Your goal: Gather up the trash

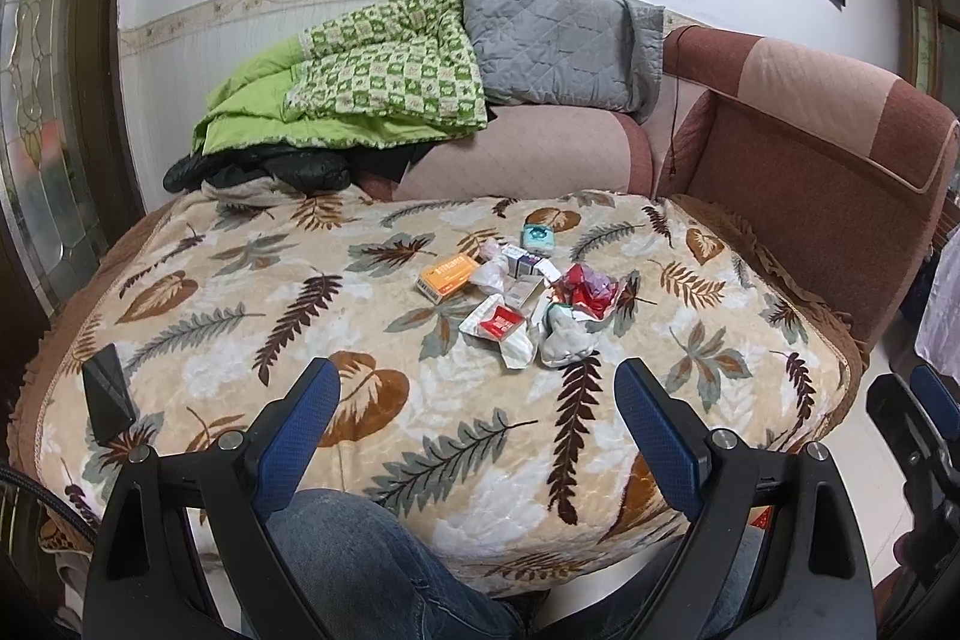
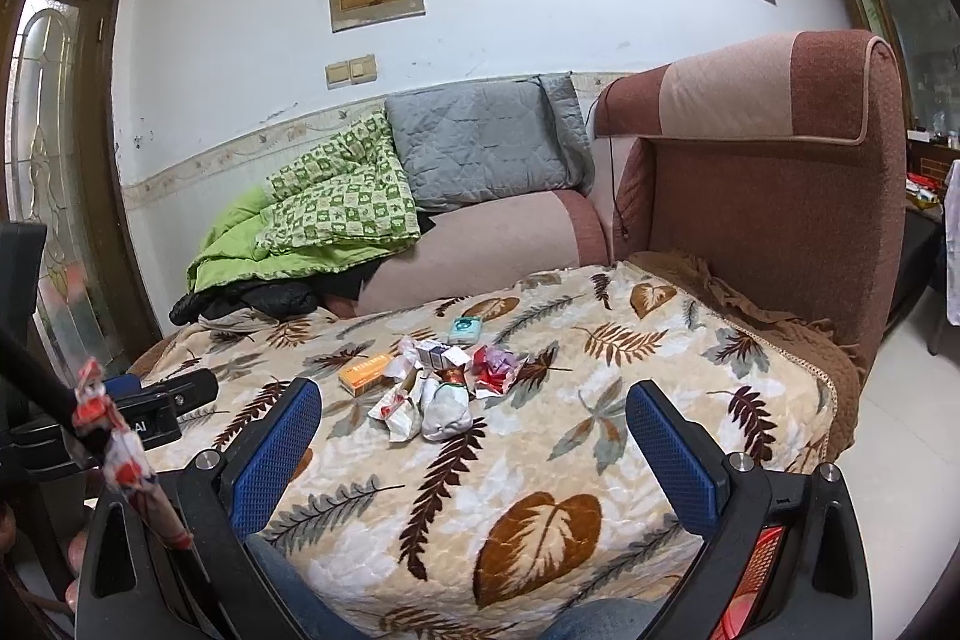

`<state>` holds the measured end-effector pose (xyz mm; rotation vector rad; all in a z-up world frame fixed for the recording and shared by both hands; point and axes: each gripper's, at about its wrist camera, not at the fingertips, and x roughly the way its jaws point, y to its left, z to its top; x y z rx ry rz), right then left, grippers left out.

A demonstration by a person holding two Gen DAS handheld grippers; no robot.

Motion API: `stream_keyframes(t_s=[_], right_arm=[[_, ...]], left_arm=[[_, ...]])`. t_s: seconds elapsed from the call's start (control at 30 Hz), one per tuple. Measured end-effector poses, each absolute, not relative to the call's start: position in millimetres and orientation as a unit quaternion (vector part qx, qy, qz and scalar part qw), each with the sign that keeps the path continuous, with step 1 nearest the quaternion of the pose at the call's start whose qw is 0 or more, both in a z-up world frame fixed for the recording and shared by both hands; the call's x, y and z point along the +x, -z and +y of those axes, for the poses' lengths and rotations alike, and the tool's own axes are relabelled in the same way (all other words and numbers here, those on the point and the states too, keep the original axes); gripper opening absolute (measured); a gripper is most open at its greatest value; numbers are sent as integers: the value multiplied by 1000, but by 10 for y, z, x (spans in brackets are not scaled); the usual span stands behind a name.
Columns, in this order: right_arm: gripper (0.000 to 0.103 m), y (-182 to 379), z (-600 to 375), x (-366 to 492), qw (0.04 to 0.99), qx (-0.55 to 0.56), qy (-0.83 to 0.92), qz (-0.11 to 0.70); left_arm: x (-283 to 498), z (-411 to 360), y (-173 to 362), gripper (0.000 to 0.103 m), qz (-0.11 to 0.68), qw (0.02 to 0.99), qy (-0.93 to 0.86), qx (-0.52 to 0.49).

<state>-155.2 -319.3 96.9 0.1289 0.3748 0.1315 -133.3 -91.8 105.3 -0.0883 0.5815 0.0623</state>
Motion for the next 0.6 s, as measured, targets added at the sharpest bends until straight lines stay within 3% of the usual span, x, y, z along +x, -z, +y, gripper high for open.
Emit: stream_keyframes(t_s=[0.3, 0.6], right_arm=[[103, -691, -3239, -1076, 957, 122, -118, 234], [103, -345, -3160, -192, 948, 121, -150, 252]], left_arm=[[-814, -703, -919, 92, 321, 945, -5, -64], [213, -608, -348, 92, 425, 895, 57, -121]])
